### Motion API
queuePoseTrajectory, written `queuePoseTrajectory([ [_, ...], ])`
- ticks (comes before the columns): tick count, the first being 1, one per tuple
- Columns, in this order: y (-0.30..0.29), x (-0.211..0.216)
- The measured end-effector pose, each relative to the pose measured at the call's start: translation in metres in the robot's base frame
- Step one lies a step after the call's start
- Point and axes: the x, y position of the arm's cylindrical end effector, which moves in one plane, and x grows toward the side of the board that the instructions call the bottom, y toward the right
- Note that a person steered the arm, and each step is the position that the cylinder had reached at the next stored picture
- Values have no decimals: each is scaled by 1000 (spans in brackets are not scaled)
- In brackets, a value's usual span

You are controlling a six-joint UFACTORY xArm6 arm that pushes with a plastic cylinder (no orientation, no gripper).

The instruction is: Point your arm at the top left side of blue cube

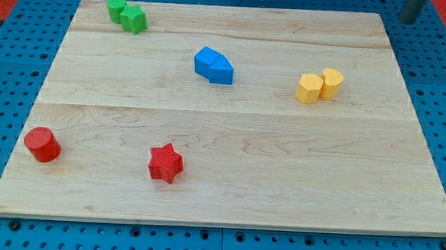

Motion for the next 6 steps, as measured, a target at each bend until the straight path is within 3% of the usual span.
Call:
queuePoseTrajectory([
  [2,3,10],
  [3,-45,13],
  [5,-205,10],
  [6,-266,46],
])
